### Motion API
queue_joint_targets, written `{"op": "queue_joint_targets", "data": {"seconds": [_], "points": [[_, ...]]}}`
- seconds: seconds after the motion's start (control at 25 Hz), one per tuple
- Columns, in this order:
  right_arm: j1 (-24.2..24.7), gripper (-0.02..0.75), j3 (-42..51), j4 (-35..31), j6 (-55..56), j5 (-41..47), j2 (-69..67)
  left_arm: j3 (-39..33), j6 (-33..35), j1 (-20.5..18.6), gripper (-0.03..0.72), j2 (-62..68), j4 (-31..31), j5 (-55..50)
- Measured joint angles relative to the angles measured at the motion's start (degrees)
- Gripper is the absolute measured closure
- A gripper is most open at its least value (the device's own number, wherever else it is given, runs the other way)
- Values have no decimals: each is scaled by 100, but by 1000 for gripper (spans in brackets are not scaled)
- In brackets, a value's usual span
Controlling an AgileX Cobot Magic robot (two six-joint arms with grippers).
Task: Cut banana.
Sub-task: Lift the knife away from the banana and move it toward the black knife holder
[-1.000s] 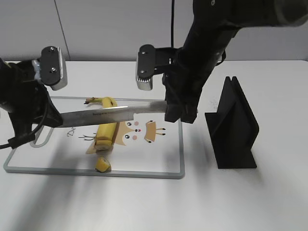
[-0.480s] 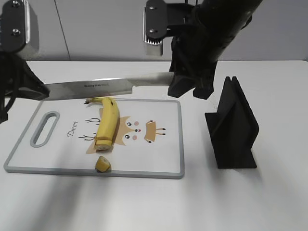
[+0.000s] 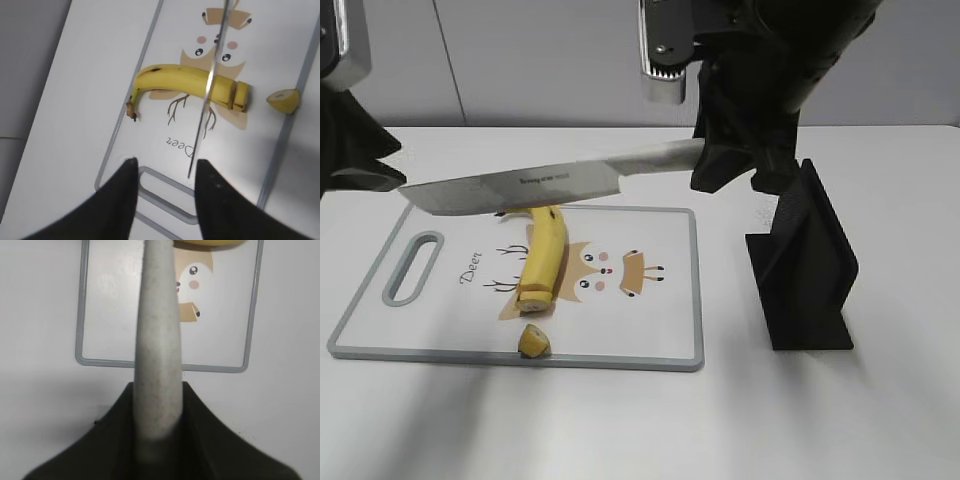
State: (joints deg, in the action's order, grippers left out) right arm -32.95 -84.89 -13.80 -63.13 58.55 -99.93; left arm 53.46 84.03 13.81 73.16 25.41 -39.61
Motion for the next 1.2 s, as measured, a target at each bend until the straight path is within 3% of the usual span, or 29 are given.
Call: {"op": "queue_joint_targets", "data": {"seconds": [0.16, 0.28, 0.48, 0.92, 1.04, 1.2], "points": [[5, 564, 0, 33, 0, -40, 0, 0, -20, 0, 145, -5, 113, 266], [5, 564, 0, 33, 83, -100, 0, 0, -31, 0, 86, -33, 215, 489], [5, 564, 0, 279, 664, -135, 64, 0, -469, -163, 74, -260, 226, 840], [5, 564, -21, 641, 3128, -153, 577, 0, -3203, -950, 98, -1000, 222, 932], [5, 564, -21, 645, 3633, 38, 639, 0, -4006, -1089, 98, -1256, -58, 555], [5, 564, -21, 645, 3942, 359, 679, 25, -5407, -1264, 99, -1559, -880, -289]]}}
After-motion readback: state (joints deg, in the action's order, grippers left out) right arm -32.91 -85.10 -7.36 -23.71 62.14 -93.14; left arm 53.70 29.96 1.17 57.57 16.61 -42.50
